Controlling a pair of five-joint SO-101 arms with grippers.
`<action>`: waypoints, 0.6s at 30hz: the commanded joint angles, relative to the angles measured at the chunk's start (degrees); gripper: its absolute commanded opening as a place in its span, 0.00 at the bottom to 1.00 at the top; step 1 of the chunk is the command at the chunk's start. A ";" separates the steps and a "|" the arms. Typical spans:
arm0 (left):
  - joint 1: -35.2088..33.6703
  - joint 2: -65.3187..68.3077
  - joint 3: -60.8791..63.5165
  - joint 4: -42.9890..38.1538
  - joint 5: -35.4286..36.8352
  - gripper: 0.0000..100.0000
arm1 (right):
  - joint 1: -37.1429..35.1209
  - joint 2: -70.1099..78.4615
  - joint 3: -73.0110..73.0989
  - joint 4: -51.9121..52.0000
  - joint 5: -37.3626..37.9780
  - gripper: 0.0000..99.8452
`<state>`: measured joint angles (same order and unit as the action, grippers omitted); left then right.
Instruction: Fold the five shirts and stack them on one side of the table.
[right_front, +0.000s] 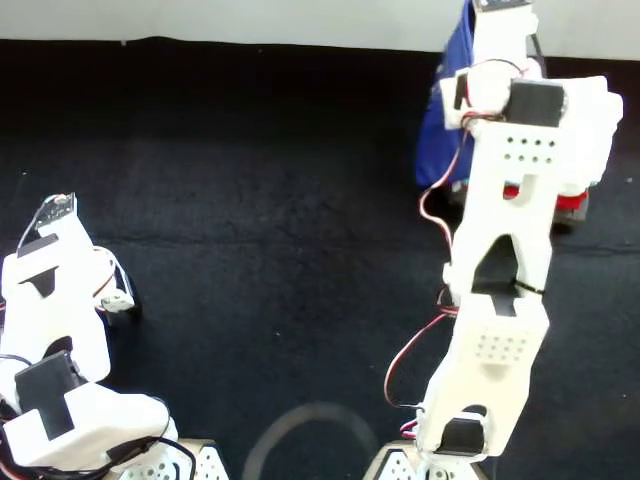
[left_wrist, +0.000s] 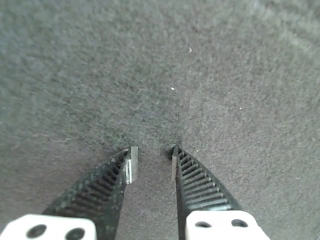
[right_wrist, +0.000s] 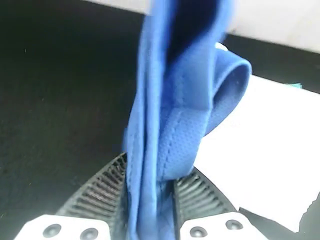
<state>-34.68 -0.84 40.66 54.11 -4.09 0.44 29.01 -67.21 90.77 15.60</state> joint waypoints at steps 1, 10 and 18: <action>0.48 0.04 0.57 -0.97 0.09 0.13 | 1.54 -4.53 -1.71 -1.89 0.62 0.01; 1.54 0.13 0.84 -0.97 0.09 0.13 | 9.01 -2.15 2.42 -10.86 2.29 0.01; 2.24 0.13 1.10 -1.05 0.00 0.13 | 14.29 6.81 5.76 -19.65 12.40 0.01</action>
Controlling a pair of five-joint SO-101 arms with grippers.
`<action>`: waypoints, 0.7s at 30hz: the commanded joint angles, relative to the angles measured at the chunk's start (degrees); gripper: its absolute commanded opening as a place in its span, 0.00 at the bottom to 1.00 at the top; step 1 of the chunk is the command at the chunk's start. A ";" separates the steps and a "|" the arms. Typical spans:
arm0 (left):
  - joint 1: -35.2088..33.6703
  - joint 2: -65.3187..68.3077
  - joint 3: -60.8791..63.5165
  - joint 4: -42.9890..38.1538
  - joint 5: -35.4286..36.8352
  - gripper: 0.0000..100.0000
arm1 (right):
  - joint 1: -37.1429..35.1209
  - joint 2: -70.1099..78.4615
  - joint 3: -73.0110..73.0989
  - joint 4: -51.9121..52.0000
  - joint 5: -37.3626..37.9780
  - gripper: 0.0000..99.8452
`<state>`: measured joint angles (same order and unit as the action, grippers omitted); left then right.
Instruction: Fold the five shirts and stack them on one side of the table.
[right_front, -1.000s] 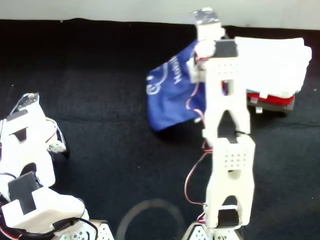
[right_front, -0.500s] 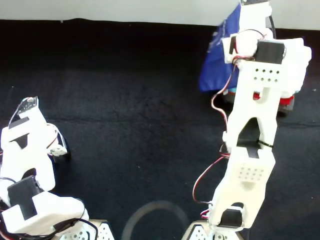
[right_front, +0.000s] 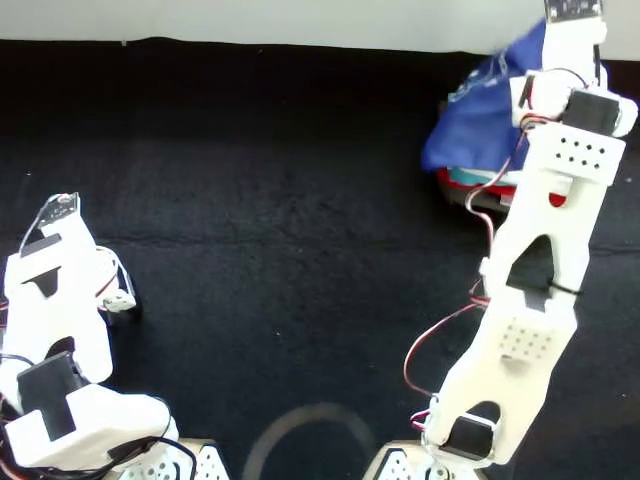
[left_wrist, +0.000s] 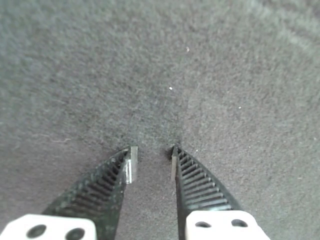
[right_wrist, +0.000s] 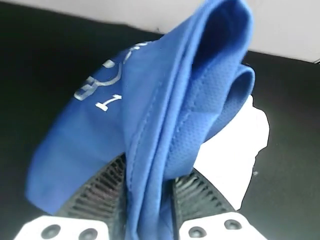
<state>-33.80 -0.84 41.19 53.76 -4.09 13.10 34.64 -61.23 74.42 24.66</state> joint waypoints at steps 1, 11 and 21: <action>1.36 0.13 0.57 -0.70 0.00 0.13 | 2.07 2.51 -0.22 -4.26 4.13 0.01; 1.36 0.13 0.57 -0.70 0.00 0.13 | 6.55 8.04 -0.22 -12.26 4.92 0.01; 1.36 0.13 0.66 -0.70 0.00 0.13 | 7.69 8.13 -1.45 -14.73 -3.43 0.17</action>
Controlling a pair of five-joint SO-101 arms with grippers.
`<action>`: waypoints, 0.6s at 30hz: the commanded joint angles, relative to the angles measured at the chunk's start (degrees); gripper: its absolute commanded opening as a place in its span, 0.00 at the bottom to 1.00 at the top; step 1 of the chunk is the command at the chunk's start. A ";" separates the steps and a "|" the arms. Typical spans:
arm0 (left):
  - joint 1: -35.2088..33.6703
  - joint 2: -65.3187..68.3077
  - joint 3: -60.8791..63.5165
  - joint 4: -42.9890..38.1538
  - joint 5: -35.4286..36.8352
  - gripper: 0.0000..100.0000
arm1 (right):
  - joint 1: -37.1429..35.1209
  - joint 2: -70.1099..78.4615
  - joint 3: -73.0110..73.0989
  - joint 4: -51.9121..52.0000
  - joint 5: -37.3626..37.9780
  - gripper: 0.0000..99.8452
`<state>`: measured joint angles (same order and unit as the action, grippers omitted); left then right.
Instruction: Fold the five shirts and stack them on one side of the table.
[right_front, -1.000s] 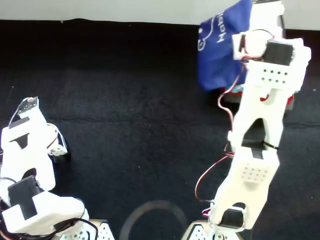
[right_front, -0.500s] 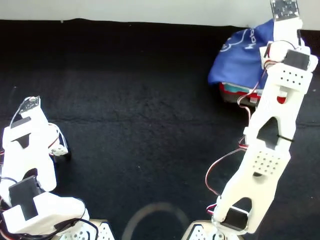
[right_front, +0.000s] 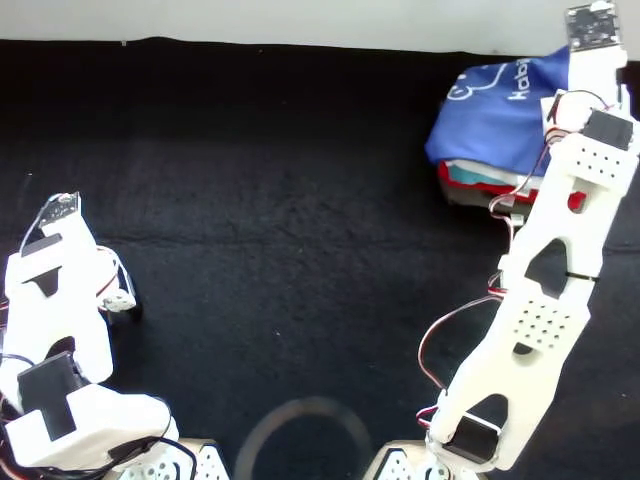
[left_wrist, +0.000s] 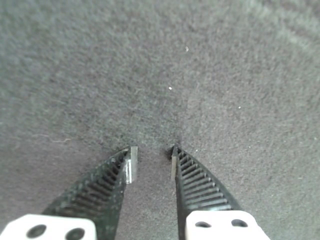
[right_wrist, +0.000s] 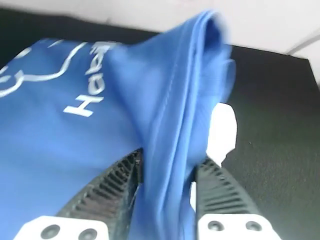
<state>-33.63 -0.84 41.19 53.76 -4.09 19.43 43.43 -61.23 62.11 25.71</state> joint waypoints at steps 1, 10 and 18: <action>1.19 0.13 0.66 -0.70 0.00 0.13 | 1.45 -0.48 -1.98 -3.38 -5.80 0.17; 1.19 0.13 0.75 -0.70 0.00 0.13 | -0.13 -0.92 -2.77 -12.70 -9.49 0.17; 1.19 -0.04 0.48 -0.70 0.00 0.13 | -2.59 5.76 1.89 -30.55 -9.05 0.01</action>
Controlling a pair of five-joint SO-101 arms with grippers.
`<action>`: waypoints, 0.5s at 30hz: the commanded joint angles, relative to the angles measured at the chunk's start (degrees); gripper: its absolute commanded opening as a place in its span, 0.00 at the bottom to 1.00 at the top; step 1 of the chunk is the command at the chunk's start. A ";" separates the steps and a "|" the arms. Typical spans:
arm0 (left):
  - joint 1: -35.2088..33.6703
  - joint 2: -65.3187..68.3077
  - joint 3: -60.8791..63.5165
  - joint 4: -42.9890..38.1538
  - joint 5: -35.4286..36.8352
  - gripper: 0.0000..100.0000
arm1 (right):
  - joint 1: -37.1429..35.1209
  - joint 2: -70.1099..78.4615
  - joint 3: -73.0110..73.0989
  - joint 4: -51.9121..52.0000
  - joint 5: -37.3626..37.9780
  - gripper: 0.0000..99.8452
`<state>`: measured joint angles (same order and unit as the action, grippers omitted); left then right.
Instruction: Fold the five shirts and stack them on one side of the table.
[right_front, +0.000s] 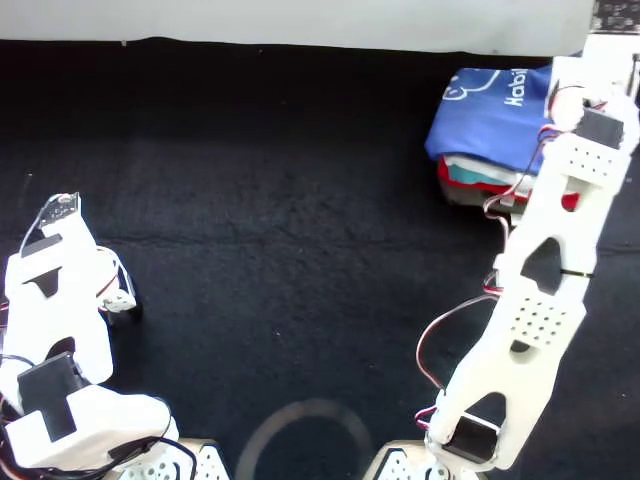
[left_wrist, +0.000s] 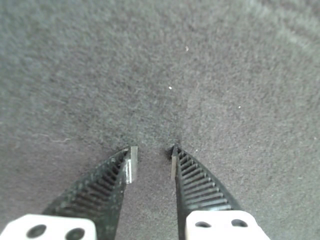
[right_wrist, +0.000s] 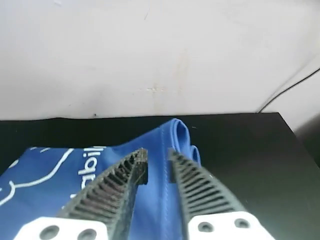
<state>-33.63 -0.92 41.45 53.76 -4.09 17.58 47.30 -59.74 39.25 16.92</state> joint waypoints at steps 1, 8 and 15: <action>1.19 -0.13 0.22 -0.70 0.00 0.13 | 0.22 3.82 0.48 -9.98 -0.26 0.01; 1.19 -0.31 0.13 -0.70 0.00 0.13 | 6.37 14.46 0.13 -18.59 -0.26 0.04; 1.19 -0.48 0.04 -0.35 0.00 0.13 | 9.54 14.90 -0.22 -18.68 -0.62 0.04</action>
<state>-33.63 -0.92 41.45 53.76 -4.09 25.67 63.12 -59.21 21.76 16.92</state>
